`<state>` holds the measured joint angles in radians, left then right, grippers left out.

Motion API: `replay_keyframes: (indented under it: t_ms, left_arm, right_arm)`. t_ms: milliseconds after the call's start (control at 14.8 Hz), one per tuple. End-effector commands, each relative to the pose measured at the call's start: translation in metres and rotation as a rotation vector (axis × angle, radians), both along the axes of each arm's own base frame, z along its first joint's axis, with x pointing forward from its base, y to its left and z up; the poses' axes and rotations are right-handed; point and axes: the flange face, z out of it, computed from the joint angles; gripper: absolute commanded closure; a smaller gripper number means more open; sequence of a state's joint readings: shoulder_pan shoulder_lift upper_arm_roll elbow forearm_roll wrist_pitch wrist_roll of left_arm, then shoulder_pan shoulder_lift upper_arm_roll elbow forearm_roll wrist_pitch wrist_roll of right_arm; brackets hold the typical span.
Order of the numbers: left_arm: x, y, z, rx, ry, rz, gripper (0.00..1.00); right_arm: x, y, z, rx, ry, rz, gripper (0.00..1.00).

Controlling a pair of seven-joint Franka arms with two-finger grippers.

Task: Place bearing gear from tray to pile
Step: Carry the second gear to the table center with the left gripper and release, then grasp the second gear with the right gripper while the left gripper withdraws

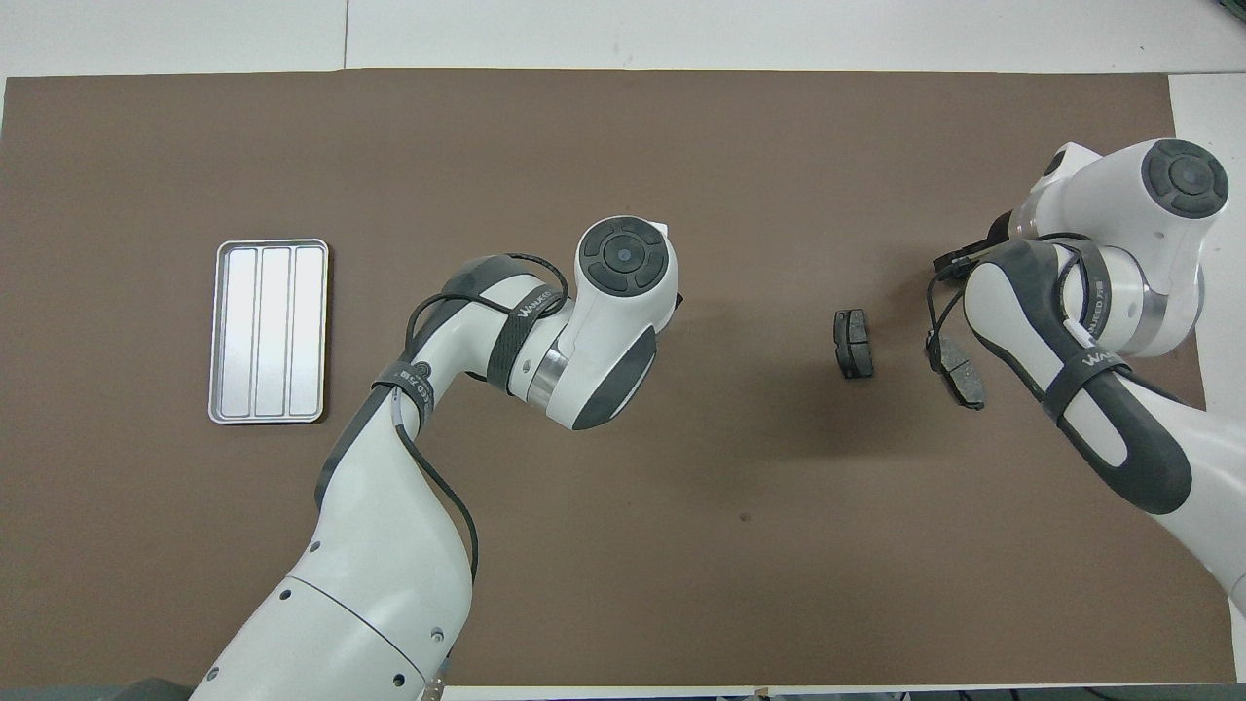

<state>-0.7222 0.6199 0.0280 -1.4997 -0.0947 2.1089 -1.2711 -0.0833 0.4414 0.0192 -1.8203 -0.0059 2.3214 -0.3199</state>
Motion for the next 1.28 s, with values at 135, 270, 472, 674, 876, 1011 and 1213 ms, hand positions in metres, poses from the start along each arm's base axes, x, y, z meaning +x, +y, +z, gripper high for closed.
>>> replay_keyframes:
  t_ms: [135, 270, 472, 674, 876, 1011, 1213]
  left_arm:
    - [-0.002, -0.001, -0.004, 0.011, -0.017, 0.025, 0.62]
    - [-0.001, -0.002, -0.003, 0.004, -0.025, 0.054, 0.53]
    - [0.001, 0.003, -0.002, 0.015, -0.016, 0.059, 0.29]
    - [0.019, 0.032, 0.030, 0.029, -0.028, 0.094, 0.02]
    - [0.038, 0.075, 0.068, 0.030, -0.019, 0.134, 0.00]
    - [0.051, 0.110, 0.086, 0.030, -0.004, 0.103, 0.00]
    - [0.068, 0.176, 0.127, 0.015, -0.003, 0.056, 0.00]
  right_arm:
    - [0.014, 0.013, 0.032, 0.005, -0.059, 0.004, 0.28]
    - [0.017, 0.014, 0.038, 0.005, -0.069, 0.006, 0.28]
    - [0.017, 0.020, 0.039, 0.010, -0.069, -0.017, 0.28]
    - [0.020, 0.062, 0.059, 0.027, -0.051, -0.084, 0.28]
    - [0.020, 0.105, 0.070, 0.034, -0.029, -0.136, 0.28]
    - [0.017, 0.144, 0.078, 0.039, -0.016, -0.189, 0.28]
    - [0.003, 0.218, 0.092, 0.035, 0.000, -0.297, 0.28]
